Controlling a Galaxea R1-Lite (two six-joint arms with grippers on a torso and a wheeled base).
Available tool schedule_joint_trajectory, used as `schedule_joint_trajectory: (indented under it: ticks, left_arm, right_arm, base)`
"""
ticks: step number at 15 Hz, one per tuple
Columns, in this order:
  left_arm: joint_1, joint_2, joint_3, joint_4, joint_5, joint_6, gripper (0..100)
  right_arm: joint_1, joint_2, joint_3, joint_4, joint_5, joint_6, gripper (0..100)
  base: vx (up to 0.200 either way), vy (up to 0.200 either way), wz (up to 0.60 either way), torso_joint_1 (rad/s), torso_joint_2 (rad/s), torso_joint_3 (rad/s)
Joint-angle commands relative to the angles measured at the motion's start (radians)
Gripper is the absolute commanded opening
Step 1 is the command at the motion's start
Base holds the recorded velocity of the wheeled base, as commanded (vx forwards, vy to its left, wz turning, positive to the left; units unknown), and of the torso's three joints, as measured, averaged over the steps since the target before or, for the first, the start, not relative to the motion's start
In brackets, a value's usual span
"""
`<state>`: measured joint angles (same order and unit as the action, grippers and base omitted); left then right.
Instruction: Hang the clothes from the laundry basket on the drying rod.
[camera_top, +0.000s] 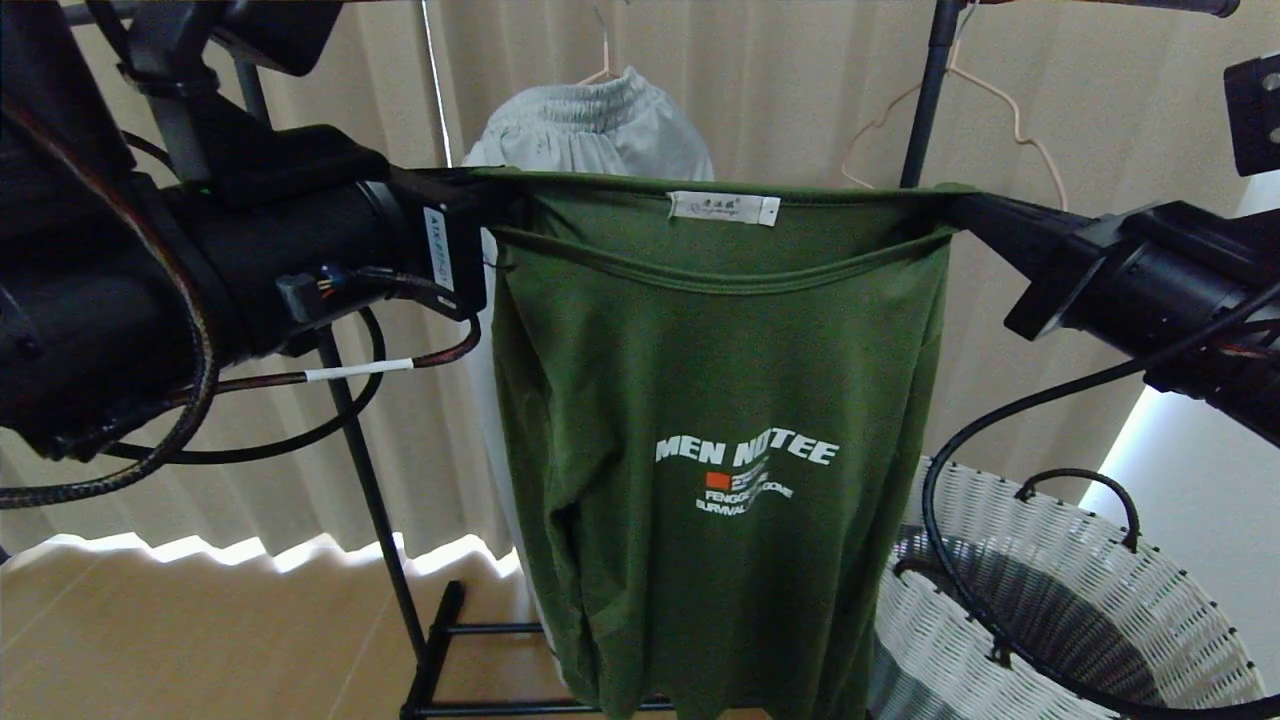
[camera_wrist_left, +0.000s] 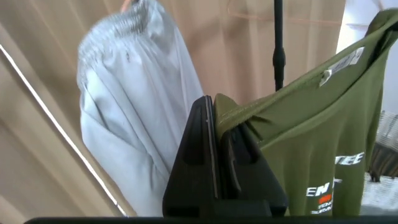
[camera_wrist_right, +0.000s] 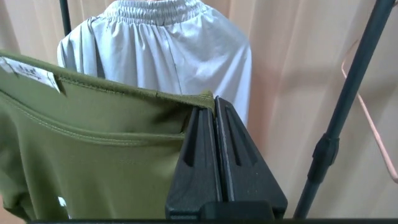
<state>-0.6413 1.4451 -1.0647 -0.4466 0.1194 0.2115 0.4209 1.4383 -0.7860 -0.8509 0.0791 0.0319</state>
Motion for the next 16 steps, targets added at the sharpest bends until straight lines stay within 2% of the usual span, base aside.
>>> schedule_joint_trajectory:
  ticks: [1, 4, 5, 7, 10, 13, 16]
  left_arm:
    - [0.002, -0.002, 0.003, 0.000, 0.003, 0.000, 0]
    - [0.002, 0.003, 0.006, 0.003, 0.062, 0.000, 0]
    - [0.006, 0.008, 0.006, 0.005, 0.138, -0.001, 0]
    - [0.026, 0.024, 0.006, 0.002, 0.203, -0.001, 0]
    - [0.049, 0.046, 0.000, -0.001, 0.243, -0.001, 0]
    - [0.066, 0.049, 0.005, -0.001, 0.260, 0.002, 0]
    - [0.077, 0.049, 0.006, 0.000, 0.261, 0.005, 0]
  right_arm:
    - [0.001, -0.002, 0.005, 0.007, 0.001, 0.000, 100]
    - [0.001, -0.009, 0.024, 0.006, 0.004, 0.003, 100]
    - [0.003, -0.032, 0.053, 0.006, 0.014, 0.005, 100]
    - [0.007, -0.056, 0.088, 0.004, 0.027, 0.008, 100]
    - [0.024, -0.110, 0.129, 0.004, 0.111, 0.016, 100]
    - [0.024, -0.139, 0.160, 0.006, 0.148, 0.014, 100]
    - [0.024, -0.144, 0.172, 0.004, 0.148, 0.016, 100]
  base:
    - [0.000, 0.000, 0.00, 0.000, 0.00, 0.000]
    - [0.000, 0.000, 0.00, 0.000, 0.00, 0.000]
    - [0.000, 0.000, 0.00, 0.000, 0.00, 0.000]
    - [0.000, 0.000, 0.00, 0.000, 0.00, 0.000]
    - [0.000, 0.000, 0.00, 0.000, 0.00, 0.000]
    - [0.000, 0.000, 0.00, 0.000, 0.00, 0.000]
    - [0.000, 0.000, 0.00, 0.000, 0.00, 0.000]
